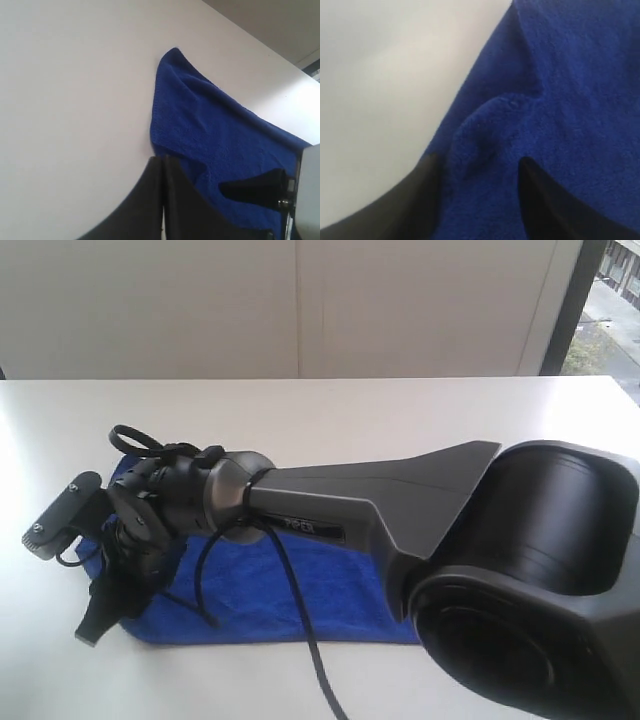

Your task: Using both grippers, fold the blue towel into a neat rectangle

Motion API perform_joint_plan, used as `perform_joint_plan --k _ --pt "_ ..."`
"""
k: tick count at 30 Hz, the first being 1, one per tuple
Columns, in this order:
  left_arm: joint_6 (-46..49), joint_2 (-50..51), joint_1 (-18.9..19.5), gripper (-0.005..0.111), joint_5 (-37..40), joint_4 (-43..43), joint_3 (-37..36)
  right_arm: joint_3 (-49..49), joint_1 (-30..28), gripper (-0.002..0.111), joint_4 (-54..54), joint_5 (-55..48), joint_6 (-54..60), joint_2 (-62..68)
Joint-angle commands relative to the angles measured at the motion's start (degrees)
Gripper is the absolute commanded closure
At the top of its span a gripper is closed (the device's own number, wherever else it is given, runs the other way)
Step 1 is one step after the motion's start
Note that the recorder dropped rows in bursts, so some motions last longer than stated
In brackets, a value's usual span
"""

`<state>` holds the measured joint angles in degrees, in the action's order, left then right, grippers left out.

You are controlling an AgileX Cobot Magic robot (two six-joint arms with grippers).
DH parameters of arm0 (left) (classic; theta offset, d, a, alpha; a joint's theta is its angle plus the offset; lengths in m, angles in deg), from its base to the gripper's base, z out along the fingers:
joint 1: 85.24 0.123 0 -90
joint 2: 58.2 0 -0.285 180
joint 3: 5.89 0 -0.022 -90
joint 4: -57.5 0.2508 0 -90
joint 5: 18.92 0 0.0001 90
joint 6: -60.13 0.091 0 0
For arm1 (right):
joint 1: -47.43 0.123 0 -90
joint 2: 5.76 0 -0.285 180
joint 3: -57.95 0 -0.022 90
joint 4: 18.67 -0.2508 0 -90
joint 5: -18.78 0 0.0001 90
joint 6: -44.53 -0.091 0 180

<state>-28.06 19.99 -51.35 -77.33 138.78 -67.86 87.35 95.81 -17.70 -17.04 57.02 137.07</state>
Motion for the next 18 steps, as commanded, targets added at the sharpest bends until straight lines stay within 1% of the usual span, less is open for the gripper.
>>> perform_joint_plan --k 1,4,6,7,8,9,10,12,13,16,18 --pt "0.4 -0.4 0.1 0.107 -1.1 1.0 -0.4 0.2 -0.5 0.052 2.3 -0.8 -1.0 -3.4" --pt "-0.9 0.0 -0.2 0.107 -2.7 1.4 -0.4 0.2 -1.0 0.052 4.4 -1.0 -1.0 -6.7" --pt "-1.8 0.4 -1.6 0.107 -2.8 1.4 -0.4 0.2 -2.0 0.052 7.2 -1.8 -1.2 -9.1" --pt "-1.8 0.6 -3.0 0.107 -2.6 1.4 -0.4 0.2 -2.6 0.053 8.5 -2.7 -1.3 -10.0" --pt "-1.8 1.4 -6.7 0.107 -1.1 1.4 -0.4 0.2 -4.5 0.055 11.4 -5.5 -2.6 -11.6" --pt "-1.8 1.7 -8.5 0.107 0.0 1.4 -0.4 0.2 -5.7 0.057 12.2 -7.1 -2.9 -12.0" --pt "-1.8 2.6 -11.0 0.107 1.8 1.4 -0.4 0.2 -7.2 0.059 12.8 -9.6 -2.9 -12.4" --pt "-1.8 3.8 -14.1 0.107 3.8 0.3 -0.4 0.2 -10.1 0.063 12.8 -14.4 -2.9 -12.6" --pt "-1.8 5.0 -17.1 0.107 4.1 -1.8 -0.4 -0.1 -13.4 0.069 12.7 -19.7 -2.2 -12.4" --pt "-1.7 6.3 -19.8 0.107 4.9 -3.1 0.4 -0.2 -17.7 0.076 10.0 -24.0 -2.2 -11.6" --pt "-1.8 7.6 -21.7 0.105 7.5 -3.3 1.8 -1.2 -21.1 0.081 5.5 -23.9 -1.0 -10.6"
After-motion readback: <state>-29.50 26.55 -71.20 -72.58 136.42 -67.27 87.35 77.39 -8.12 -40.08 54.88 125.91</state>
